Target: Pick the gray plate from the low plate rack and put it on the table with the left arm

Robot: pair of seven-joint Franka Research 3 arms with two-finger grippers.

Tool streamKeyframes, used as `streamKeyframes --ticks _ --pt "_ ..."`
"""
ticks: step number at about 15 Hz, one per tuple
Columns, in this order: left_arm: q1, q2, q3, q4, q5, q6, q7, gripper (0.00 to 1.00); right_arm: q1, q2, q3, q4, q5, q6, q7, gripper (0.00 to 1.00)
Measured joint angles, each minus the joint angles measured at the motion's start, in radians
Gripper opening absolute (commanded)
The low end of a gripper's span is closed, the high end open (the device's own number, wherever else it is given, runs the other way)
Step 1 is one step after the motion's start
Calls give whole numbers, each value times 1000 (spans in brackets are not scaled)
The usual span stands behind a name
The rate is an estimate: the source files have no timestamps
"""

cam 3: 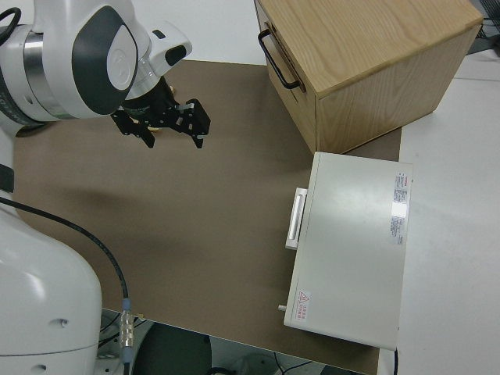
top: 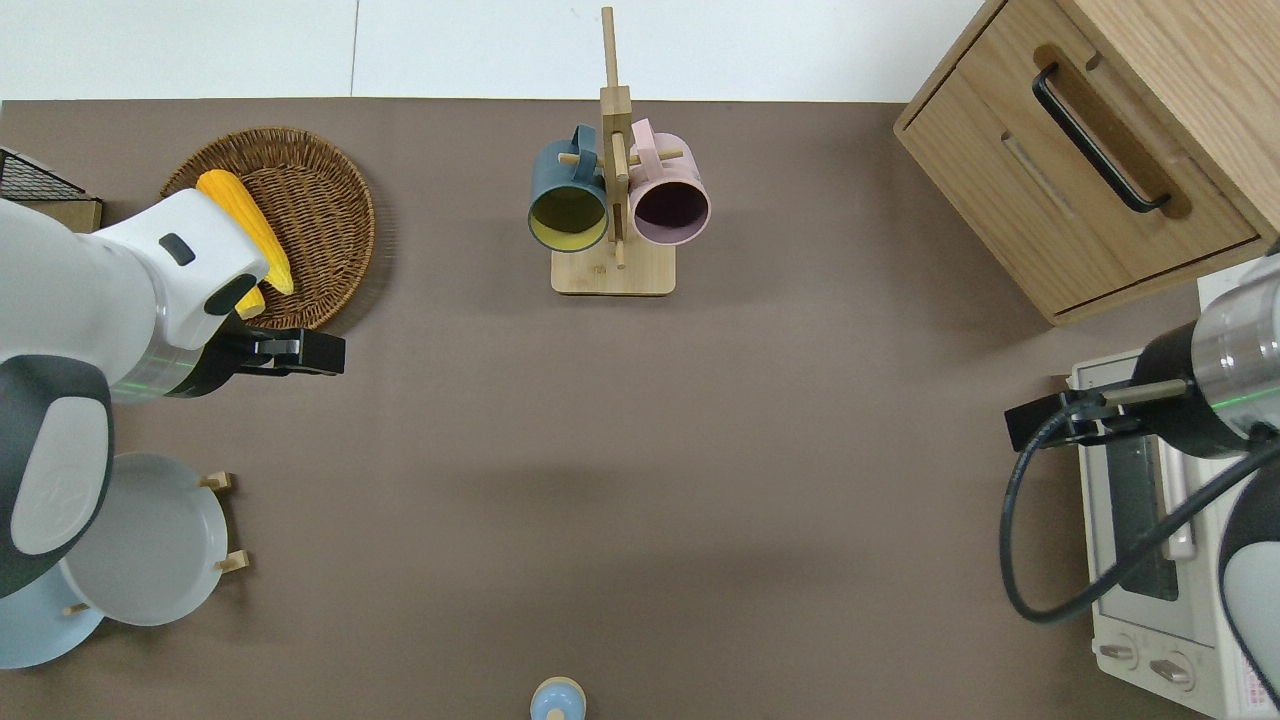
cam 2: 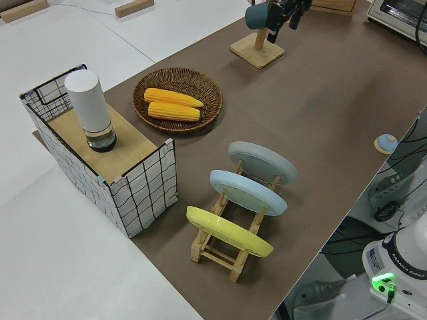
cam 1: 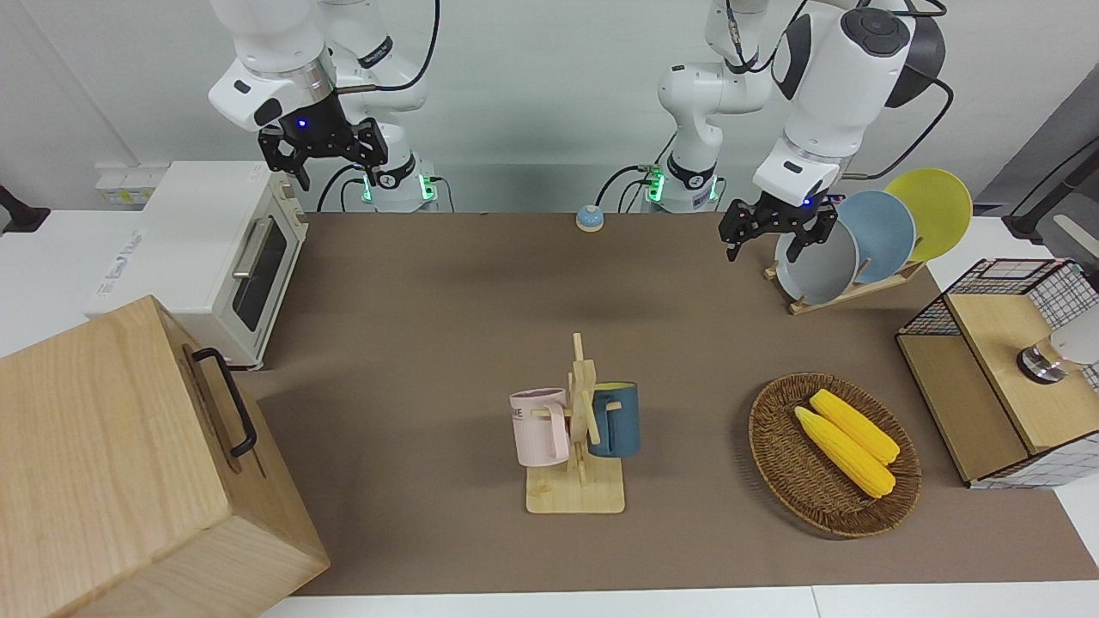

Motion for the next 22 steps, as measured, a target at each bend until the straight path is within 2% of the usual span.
streamKeyframes --ticks 5,15,22 --pt "6 5 -2 -5 0 0 -86 1000 0 0 0 0 0 0 0 990" --pt "6 5 -2 -8 12 -5 -100 1000 0 0 0 0 0 0 0 987" --pt "6 7 7 -37 258 -113 -105 1000 0 0 0 0 0 0 0 987"
